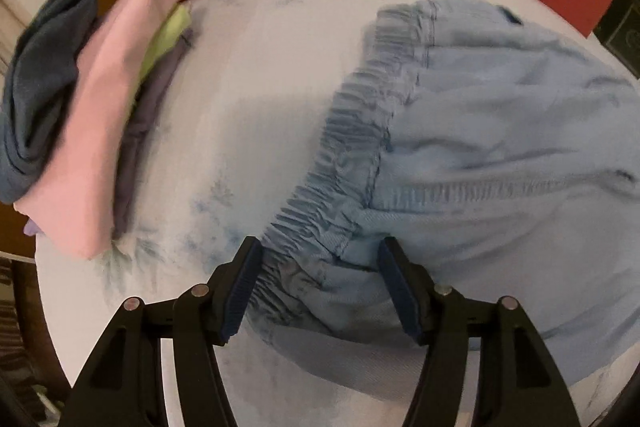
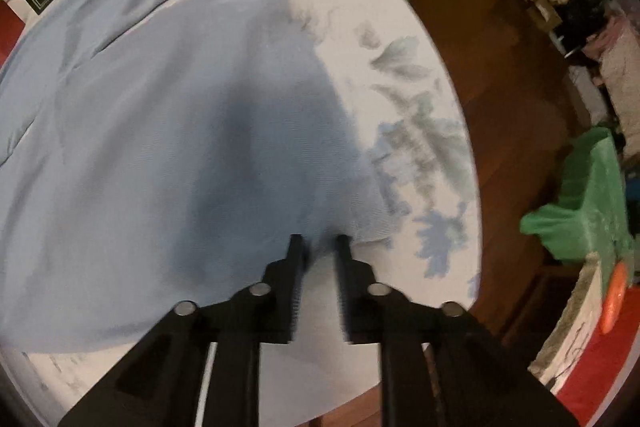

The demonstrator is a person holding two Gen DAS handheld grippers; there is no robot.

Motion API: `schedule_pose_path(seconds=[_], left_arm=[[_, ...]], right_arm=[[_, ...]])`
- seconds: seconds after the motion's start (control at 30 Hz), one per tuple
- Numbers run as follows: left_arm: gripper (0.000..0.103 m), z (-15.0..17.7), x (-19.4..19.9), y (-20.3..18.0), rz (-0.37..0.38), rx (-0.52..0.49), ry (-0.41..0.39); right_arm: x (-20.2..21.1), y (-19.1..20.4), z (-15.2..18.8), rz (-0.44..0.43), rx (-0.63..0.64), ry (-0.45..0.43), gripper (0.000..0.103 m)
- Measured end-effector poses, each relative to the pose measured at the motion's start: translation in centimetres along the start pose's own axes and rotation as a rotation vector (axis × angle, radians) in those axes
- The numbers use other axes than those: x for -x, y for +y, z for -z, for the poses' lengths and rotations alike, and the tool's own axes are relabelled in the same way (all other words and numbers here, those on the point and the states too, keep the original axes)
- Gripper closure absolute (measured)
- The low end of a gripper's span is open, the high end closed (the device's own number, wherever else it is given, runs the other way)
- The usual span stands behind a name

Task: Fold clothes

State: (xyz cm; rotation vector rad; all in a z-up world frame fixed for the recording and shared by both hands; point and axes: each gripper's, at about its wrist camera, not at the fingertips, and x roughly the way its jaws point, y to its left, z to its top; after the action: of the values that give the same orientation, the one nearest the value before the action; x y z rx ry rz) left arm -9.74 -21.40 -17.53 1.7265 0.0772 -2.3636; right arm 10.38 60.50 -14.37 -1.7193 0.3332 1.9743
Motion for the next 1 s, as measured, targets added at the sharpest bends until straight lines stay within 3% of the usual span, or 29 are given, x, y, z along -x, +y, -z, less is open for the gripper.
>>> schedule_pose_path(seconds=[0.03, 0.07, 0.1, 0.23, 0.3, 0.47, 0.73, 0.87, 1.0], left_arm=[[0.04, -1.0, 0.8, 0.1, 0.022, 0.007, -0.027], [0.04, -2.1, 1.7, 0.1, 0.046, 0.016, -0.056], [0.04, -3.0, 2.2, 0.2, 0.06, 0.022, -0.076], [0.04, -7.6, 1.8, -0.5, 0.09, 0.034, -0.088], [0.04, -9.5, 0.6, -1.2, 0.097, 0.029, -0.068], [0.04, -12.1, -2.3, -3.0, 0.097, 0.02, 0.004], [0.029, -13.3, -5.2, -4.2, 0.062, -0.012, 0.037], [0.028, -13.6, -5.6, -4.8, 0.054, -0.021, 0.021], [0.028, -14.2, -4.3, -5.6, 0.105, -0.015, -0.009]], right_arm=[[0.6, 0.0, -0.4, -0.008, 0.001, -0.011, 0.063], [1.3, 0.0, -0.9, -0.012, 0.0, -0.031, 0.041], [2.2, 0.2, -1.6, -0.016, 0.003, -0.057, 0.036], [5.6, 2.5, -6.7, -0.09, 0.02, -0.151, 0.034], [6.8, 4.3, -9.6, -0.13, 0.037, -0.185, 0.022], [7.0, 7.9, -17.7, -0.19, 0.088, -0.23, 0.009], [3.8, 13.2, -29.2, -0.194, 0.13, -0.205, 0.005], [1.2, 14.3, -33.2, -0.176, 0.118, -0.179, 0.004], [-1.0, 15.0, -36.0, -0.174, 0.086, -0.149, 0.004]])
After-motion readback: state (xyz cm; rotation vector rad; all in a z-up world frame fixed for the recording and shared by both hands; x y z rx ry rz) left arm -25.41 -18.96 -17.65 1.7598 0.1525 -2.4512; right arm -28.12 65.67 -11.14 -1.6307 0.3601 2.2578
